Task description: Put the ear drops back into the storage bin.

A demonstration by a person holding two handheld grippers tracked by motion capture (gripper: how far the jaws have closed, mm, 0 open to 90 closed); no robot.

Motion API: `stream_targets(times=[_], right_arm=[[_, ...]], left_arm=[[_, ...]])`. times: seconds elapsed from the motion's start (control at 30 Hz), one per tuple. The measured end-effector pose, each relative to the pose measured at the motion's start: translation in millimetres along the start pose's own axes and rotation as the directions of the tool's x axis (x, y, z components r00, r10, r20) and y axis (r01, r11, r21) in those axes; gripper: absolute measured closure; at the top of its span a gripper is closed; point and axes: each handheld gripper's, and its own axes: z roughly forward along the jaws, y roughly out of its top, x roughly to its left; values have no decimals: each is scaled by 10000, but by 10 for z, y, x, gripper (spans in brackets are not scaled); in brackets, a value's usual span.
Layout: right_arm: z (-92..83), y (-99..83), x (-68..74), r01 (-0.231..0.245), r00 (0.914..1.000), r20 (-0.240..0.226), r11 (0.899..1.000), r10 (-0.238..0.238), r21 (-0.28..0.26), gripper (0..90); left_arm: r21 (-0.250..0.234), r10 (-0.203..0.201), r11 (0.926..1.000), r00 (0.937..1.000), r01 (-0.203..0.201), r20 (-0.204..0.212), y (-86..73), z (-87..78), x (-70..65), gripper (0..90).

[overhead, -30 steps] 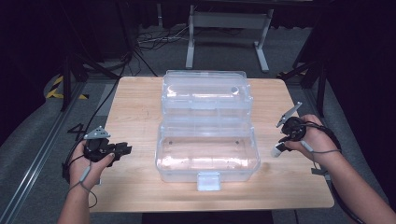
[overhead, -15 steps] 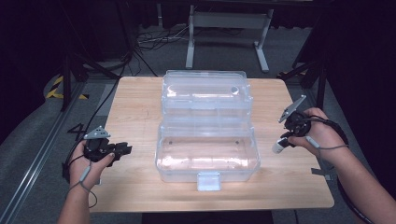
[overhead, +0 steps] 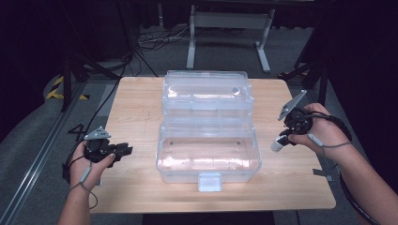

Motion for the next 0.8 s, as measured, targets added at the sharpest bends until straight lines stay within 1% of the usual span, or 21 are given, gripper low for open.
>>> stream_targets(times=[0.13, 0.17, 0.3, 0.37, 0.47, 0.53, 0.6, 0.63, 0.7, 0.8], right_arm=[[-49, 64, 54, 183, 9998, -24, 9998, -183, -24, 711], [-73, 97, 76, 322, 9995, -44, 9995, -322, -51, 711], [-93, 146, 110, 480, 9988, -72, 9988, -481, -103, 711], [-101, 191, 144, 637, 9978, -176, 9978, -641, -205, 711], [-110, 222, 169, 708, 9973, -201, 9972, -713, -223, 711], [-105, 273, 200, 863, 9959, -266, 9958, -870, -292, 711], [-106, 286, 211, 855, 9960, -257, 9960, -861, -249, 711], [-99, 324, 237, 936, 9951, -301, 9954, -942, -217, 711], [-90, 340, 243, 1028, 9941, -333, 9944, -1036, -243, 711], [-82, 386, 276, 1073, 9935, -350, 9940, -1080, -224, 711]], left_arm=[[4, 7, 10000, 10000, -7, -4, -3, 0, 4, 690], [5, 5, 10000, 10000, -5, 9, -3, 1, 4, 690], [5, -6, 10000, 10000, 6, 9, -6, 1, 9, 690], [20, 5, 10000, 10000, -5, 11, -8, -1, 11, 690], [-7, -32, 10000, 10000, 32, 5, -9, -1, 13, 690], [-13, -31, 10000, 10000, 31, 5, -9, -2, 13, 690], [-4, -26, 10000, 10000, 26, 4, -9, -1, 11, 690], [10, -16, 10000, 10000, 16, 5, -9, -1, 12, 690], [8, -19, 10000, 10000, 19, 5, -10, -1, 12, 690], [12, -17, 10000, 10000, 17, 0, -10, -1, 13, 690]])
